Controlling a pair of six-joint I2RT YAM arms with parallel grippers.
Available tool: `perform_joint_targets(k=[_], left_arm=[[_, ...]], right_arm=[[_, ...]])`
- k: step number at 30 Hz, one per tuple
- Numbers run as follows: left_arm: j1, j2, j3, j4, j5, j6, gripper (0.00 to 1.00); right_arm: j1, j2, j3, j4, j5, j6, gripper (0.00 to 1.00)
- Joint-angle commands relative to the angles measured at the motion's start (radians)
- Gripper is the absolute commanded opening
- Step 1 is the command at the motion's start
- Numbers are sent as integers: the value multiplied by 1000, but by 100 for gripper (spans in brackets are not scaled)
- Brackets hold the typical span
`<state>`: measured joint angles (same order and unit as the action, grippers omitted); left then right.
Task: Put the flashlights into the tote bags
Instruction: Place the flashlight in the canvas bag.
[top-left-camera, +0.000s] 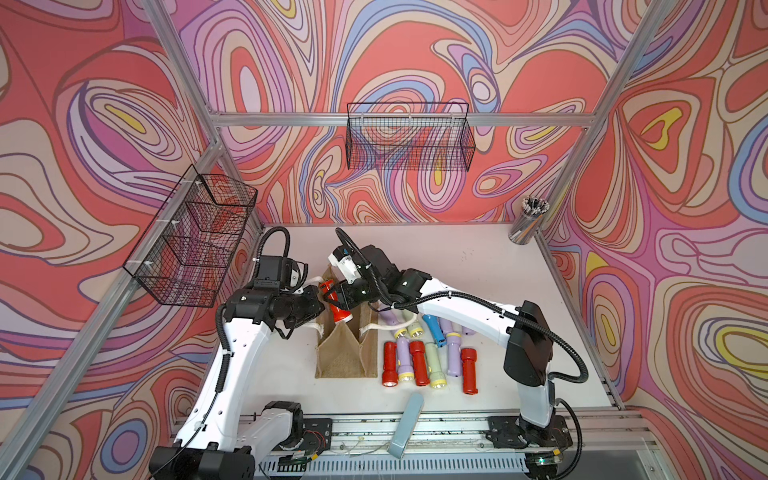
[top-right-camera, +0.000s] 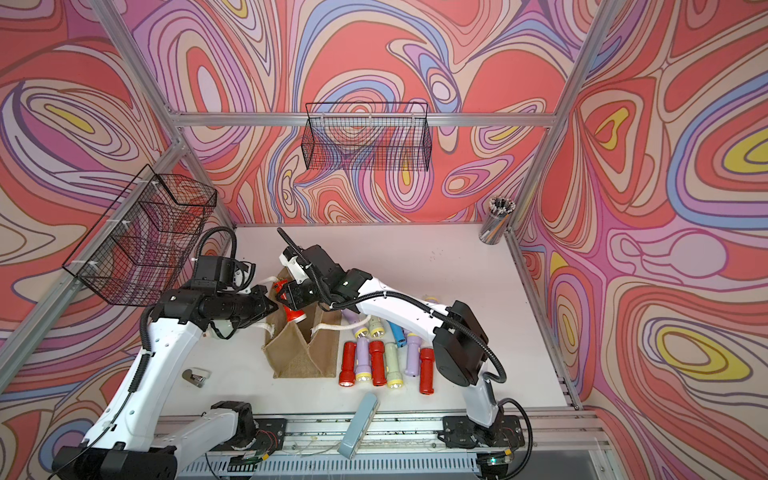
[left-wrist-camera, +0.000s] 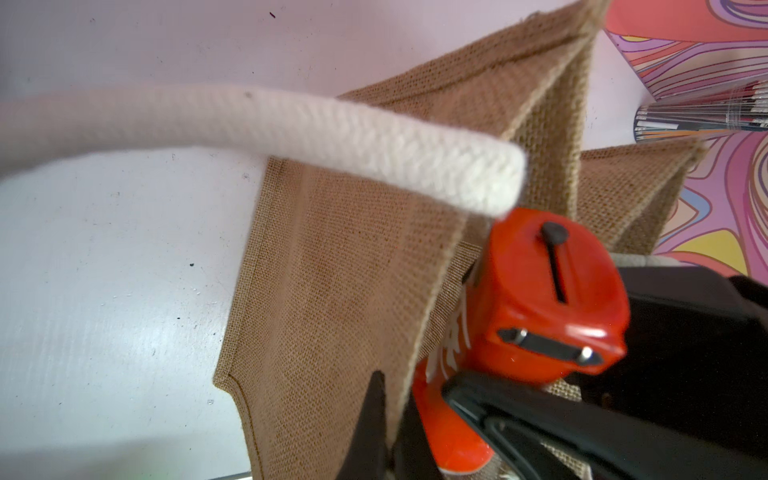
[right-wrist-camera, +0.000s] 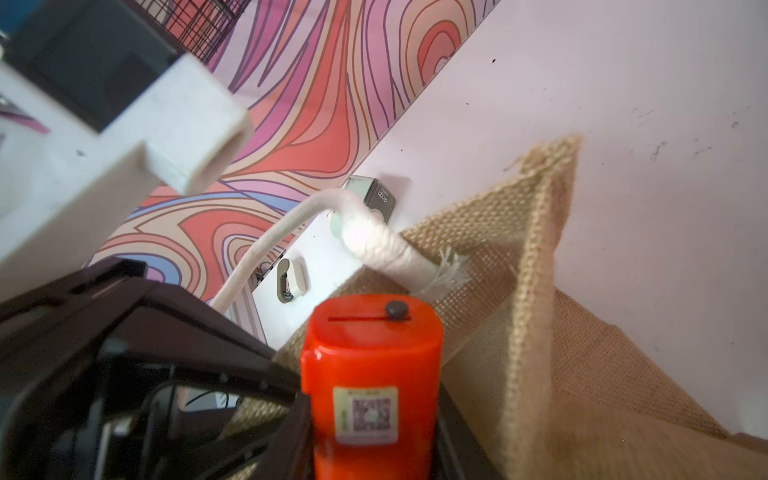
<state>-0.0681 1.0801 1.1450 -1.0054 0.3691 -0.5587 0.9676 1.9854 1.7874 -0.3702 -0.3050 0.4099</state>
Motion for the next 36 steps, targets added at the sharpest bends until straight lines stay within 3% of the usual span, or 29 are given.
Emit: perform_joint_targets(k=[1, 9, 16, 27, 36], left_arm=[[11, -11, -7, 6, -3, -18, 0], [24, -14, -1, -1, -6, -20, 0], [26, -12, -2, -4, 5, -23, 0], [26, -14, -8, 16, 54, -35, 0], [25, -18, -7, 4, 68, -29, 0]], right_arm=[[5, -38, -10, -75, -8, -54, 0], [7, -85, -31, -184, 86, -165, 0], [15, -148, -58, -137, 113, -212, 0], [39, -10, 60, -297, -66, -195, 0], [42, 62, 105, -486, 77, -180, 0]])
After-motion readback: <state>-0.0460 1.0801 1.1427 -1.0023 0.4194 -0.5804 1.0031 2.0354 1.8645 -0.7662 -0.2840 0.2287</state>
